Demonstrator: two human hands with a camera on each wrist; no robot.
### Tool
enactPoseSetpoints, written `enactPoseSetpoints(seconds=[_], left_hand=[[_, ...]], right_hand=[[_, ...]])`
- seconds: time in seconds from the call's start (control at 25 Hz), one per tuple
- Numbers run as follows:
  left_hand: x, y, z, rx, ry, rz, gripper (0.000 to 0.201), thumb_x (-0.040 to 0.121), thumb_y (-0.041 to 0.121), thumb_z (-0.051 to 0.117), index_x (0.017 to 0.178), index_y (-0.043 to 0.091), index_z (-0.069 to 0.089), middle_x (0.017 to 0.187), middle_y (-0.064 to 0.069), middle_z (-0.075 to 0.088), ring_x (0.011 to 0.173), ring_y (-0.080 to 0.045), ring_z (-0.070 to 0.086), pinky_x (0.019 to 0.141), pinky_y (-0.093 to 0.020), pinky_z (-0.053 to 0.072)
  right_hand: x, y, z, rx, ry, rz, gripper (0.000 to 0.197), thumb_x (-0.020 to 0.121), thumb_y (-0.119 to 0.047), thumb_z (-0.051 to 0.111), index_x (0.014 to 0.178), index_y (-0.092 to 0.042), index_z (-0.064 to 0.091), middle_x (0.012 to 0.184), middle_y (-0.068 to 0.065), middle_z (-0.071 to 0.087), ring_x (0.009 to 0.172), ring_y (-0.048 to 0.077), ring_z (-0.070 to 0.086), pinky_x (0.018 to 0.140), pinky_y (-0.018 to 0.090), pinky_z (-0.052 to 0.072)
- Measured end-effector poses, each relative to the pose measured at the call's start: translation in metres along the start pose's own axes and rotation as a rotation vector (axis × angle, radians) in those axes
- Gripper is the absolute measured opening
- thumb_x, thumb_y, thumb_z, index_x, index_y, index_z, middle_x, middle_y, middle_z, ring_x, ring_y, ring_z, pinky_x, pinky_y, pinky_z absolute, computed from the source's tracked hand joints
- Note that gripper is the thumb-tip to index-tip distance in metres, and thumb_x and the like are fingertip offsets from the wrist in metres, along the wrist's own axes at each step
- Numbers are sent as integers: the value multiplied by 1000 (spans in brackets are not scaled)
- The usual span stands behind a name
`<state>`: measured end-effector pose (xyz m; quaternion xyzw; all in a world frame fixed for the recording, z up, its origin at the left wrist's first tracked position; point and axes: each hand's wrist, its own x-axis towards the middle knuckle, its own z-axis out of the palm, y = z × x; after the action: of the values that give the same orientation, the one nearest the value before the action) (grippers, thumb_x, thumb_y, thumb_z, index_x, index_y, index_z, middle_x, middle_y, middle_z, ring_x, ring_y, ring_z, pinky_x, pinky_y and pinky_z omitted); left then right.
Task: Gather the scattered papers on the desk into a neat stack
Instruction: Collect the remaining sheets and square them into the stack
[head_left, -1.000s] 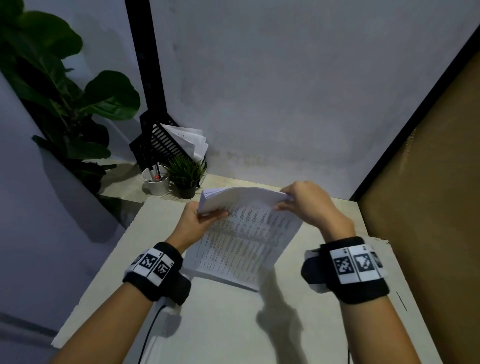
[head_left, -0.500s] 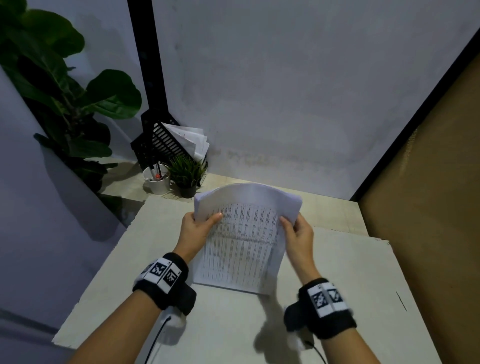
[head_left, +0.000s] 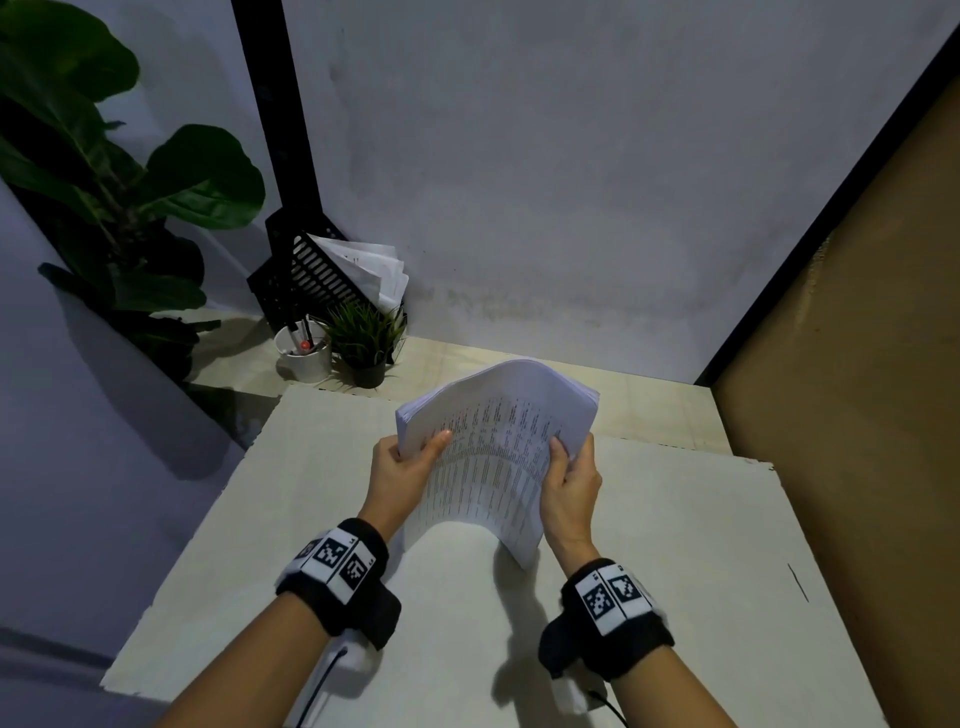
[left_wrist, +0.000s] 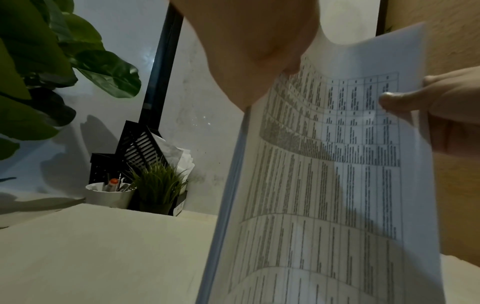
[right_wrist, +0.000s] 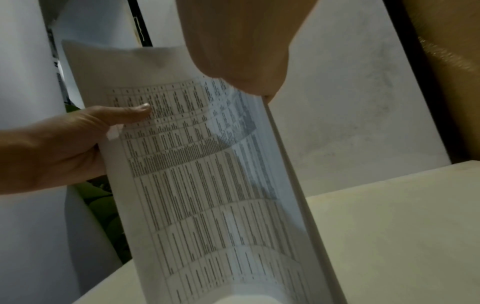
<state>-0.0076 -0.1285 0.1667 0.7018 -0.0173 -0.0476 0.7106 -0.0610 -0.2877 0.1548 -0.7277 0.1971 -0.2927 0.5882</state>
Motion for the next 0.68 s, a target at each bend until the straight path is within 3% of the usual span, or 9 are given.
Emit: enactPoseSetpoints(seconds=[0.08,0.24,0.4,0.6,0.68], left_hand=[[3,-5,-2,11,-18,-26,5,82,24,63,80,26,60,85,-3,64,82,-17,61,68,-26,52],[3,-23,-8,65,-82,-34,12,84,20,62,83,32,60,86,9,63,83,-6,60,65,-19,46],[7,-54,-13,92,-48,-137,15,80,19,66,93,19,58,87,7,61,82,-10,59,75,-26,48],[13,-77,-19,123,-72,-166,33,80,15,67,109,3,61,99,-6,62,93,-22,60,86,-28,46],[15,-85,-22,153,-92,-172,37,80,15,67,113,0,60,101,-7,62,94,-20,59,89,-28,45]], right_hand=[[-1,9,0,-19,-19,31,4,96,-14,40,98,-17,43,81,-10,56,71,4,56,55,9,49],[-10,30,-1,-95,-52,103,4,97,-15,38,97,-15,42,82,-11,55,73,2,56,54,10,48],[-20,53,-2,-191,-75,177,7,97,-15,38,100,-12,44,89,2,56,72,1,53,57,15,43],[-34,73,0,-264,-82,240,22,96,-12,39,114,0,47,92,5,56,71,14,53,56,12,42],[-37,81,2,-296,-81,271,24,96,-11,39,115,2,46,92,6,55,79,23,55,62,20,42]])
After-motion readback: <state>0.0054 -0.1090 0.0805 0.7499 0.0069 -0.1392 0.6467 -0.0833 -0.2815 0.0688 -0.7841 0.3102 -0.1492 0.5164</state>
